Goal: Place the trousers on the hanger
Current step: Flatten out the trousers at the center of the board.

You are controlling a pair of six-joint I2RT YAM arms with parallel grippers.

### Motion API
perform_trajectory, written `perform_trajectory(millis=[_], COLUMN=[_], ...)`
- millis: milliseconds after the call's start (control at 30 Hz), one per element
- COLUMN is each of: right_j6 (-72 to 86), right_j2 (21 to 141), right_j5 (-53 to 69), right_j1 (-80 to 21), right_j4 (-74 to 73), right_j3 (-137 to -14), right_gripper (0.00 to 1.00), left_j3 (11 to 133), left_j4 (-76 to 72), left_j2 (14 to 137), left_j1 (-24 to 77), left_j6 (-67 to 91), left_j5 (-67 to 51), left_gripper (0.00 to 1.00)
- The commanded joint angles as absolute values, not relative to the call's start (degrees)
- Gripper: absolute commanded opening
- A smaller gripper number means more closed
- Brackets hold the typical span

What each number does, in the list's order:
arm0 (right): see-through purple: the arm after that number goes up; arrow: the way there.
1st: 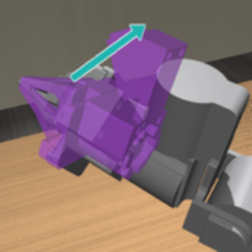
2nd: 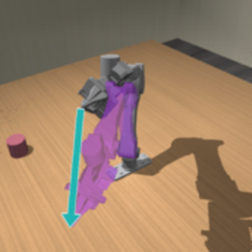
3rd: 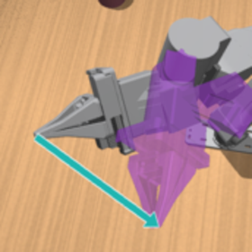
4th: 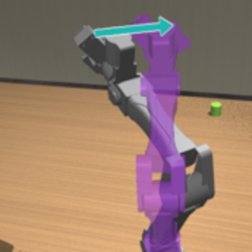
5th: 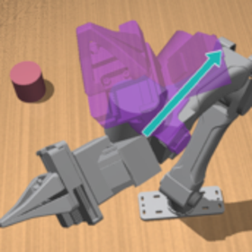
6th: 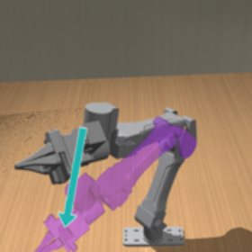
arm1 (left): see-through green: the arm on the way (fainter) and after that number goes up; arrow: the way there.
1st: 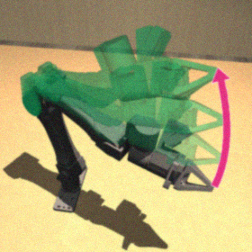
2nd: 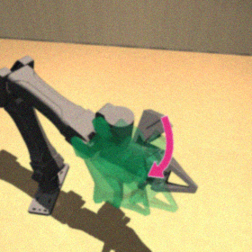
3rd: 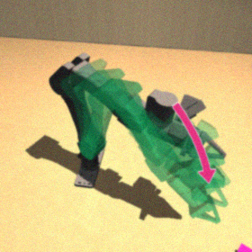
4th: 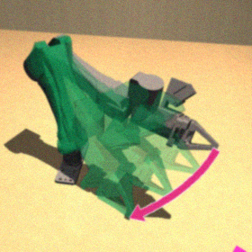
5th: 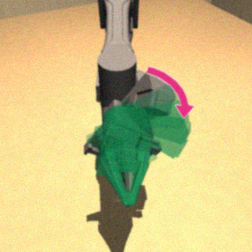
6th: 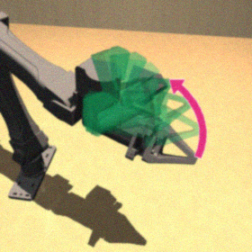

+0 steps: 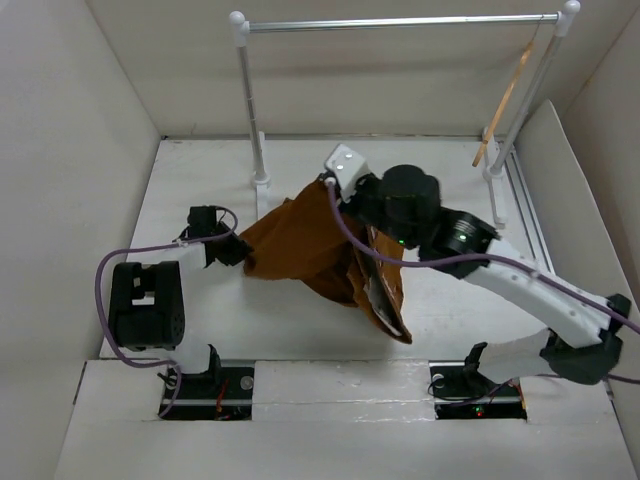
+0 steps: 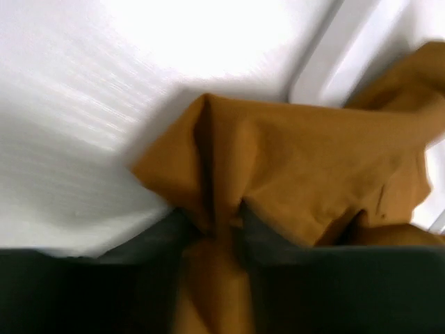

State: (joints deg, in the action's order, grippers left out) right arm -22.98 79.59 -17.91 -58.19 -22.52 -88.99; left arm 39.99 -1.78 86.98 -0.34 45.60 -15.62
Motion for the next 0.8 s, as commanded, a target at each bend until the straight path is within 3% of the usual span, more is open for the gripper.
perform_trajectory(millis=[0, 33, 233, 433, 633, 733, 767], right_j6=[-24.7, -25.4, -28.6, -28.8, -25.5, -24.1, -23.8], right_j2=[74.1, 72.2, 69.0, 69.3, 70.7, 68.7, 67.9], right_j5=[-16.6, -17.0, -16.3, -5.6, 8.6, 7.4, 1.6], right_j1=[-58.4, -58.4, -58.4, -58.4, -58.4, -58.4, -58.4], right_j4=[-28.1, -29.3, -35.2, -38.5, -38.0, -35.2, -33.7], right_j3=[-92.0, -93.6, -108.7, -121.4, -132.4, -133.2, -131.9], right_gripper=[0.0, 0.0, 0.0, 0.0, 0.0, 0.0, 0.0], left_j3=[41.1, 41.6, 47.7, 70.5, 98.3, 108.1, 109.1], left_j4=[2.3, 2.6, 8.0, 18.8, 27.0, 29.3, 29.1], left_j2=[88.9, 89.0, 77.0, 61.4, 61.9, 63.2, 63.5], left_j1=[-0.1, -0.1, -2.3, -2.3, -2.3, -2.3, -2.3], left_j6=[43.2, 42.9, 43.1, 41.8, 37.9, 34.7, 34.1], left_j5=[-13.2, -13.1, -12.4, 1.7, 9.6, 13.9, 14.0], left_gripper=[0.12, 0.0, 0.0, 0.0, 0.0, 0.0, 0.0])
